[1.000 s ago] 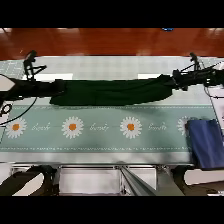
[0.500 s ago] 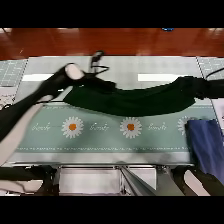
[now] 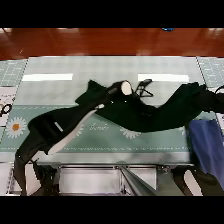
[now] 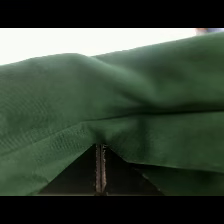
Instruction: Fold the shirts.
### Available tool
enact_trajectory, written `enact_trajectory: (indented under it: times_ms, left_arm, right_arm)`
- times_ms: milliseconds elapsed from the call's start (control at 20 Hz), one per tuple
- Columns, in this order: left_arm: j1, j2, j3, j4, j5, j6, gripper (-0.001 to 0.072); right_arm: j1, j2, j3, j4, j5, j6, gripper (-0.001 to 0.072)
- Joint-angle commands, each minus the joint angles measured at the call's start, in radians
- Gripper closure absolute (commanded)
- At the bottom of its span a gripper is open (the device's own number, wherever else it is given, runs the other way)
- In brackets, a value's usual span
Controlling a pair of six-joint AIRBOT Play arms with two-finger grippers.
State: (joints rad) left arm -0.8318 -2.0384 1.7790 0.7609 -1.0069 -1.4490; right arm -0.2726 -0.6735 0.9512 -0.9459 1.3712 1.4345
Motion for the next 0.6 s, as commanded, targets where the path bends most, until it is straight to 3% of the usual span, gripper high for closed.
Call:
enact_trajectory:
  times_ms: [0,300,550]
  left_arm:
    - [-0.027,-0.022,0.028,-0.028,-0.008,-0.015,0.0691]
    - [0.266,0.14,-0.014,0.051,-0.114,-0.014,0.0691]
    - [0.512,0.483,-0.346,0.07,-0.087,0.076,0.069]
  right_arm:
    - [0.0,0.014,-0.004,0.0,0.006,0.014,0.0684]
    - [0.109,-0.026,-0.004,0.017,-0.063,0.085,0.0684]
    - [0.418,-0.257,0.003,0.17,-0.409,0.105,0.0684]
